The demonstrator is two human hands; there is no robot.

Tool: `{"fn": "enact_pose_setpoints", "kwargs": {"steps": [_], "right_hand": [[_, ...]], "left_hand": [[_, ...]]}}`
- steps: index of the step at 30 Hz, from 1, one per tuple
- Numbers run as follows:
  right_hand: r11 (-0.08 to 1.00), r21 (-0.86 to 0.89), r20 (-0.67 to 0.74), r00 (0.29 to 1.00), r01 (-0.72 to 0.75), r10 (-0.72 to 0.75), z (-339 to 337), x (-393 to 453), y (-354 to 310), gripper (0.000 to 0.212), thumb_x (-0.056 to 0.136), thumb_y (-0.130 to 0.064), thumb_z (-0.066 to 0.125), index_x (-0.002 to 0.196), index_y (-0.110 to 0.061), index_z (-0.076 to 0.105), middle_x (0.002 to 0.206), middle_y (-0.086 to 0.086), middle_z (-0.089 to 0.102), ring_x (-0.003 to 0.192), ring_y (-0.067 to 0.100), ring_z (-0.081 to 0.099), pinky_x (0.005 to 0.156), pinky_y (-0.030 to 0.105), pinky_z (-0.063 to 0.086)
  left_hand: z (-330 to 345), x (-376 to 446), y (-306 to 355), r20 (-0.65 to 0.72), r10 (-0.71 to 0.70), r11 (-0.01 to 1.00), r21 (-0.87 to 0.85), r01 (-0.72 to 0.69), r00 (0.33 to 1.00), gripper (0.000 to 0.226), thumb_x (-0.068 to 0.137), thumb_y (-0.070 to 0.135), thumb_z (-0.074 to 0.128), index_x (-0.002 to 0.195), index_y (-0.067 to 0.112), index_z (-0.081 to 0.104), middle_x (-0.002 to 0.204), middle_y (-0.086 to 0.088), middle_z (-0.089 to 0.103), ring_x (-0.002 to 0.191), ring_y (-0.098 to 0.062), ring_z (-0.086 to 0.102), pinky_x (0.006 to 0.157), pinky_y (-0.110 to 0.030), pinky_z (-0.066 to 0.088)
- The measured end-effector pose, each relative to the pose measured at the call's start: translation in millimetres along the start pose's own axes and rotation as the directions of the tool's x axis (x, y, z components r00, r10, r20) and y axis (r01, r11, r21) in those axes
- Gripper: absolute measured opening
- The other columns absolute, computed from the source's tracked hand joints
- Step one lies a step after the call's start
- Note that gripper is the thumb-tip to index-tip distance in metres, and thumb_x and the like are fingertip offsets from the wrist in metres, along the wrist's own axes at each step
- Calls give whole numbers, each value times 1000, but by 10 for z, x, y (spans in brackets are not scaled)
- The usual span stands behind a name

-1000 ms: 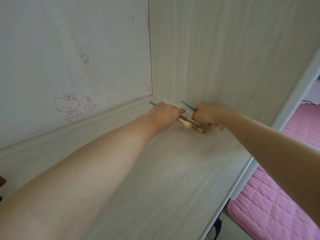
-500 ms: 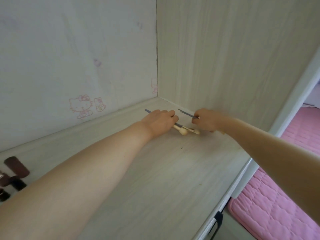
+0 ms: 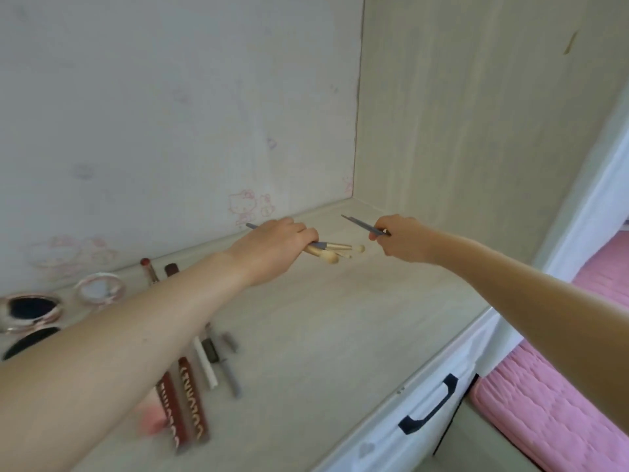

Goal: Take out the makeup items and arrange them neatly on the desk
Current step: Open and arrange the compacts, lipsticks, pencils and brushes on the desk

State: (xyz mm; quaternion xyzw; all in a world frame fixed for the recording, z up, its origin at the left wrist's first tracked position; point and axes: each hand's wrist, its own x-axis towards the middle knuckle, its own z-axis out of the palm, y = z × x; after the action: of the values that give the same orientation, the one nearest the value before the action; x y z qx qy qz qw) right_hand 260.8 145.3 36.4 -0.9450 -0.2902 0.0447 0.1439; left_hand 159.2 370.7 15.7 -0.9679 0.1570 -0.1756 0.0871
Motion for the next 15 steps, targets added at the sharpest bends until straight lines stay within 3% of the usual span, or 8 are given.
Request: {"fn": "enact_pose_setpoints", "kwargs": {"steps": [6,9,15], "right_hand": [[985,104,-12,991,135,-134,100,-312,-589,21,96,-16,41,104,-22,60,83,-1,61,72,13,55,58,24,40],[972,151,2,983,182,-185,194,-450,-880,20,97,-17,41,102,-22,60,77,-5,61,69,7,53,57,22,37],[934,149,44,941,326,-335,419,-717,-1480,22,97,-19,41,105,-23,61,84,-4,64,70,7,54,59,22,38]], "left_hand": [[-394,-895,-67,-58,-105,986,-138,97,993,21,98,8,43,109,22,53,98,5,57,88,-12,42,77,-33,43],[-535,-1364,-68,-53,-176,971,-174,165,983,18,97,9,45,107,20,55,99,6,55,89,-9,41,79,-29,41],[-795,-2301,73,-57,-330,928,-203,313,942,19,93,11,53,107,23,57,99,12,55,93,-9,44,80,-28,40]]}}
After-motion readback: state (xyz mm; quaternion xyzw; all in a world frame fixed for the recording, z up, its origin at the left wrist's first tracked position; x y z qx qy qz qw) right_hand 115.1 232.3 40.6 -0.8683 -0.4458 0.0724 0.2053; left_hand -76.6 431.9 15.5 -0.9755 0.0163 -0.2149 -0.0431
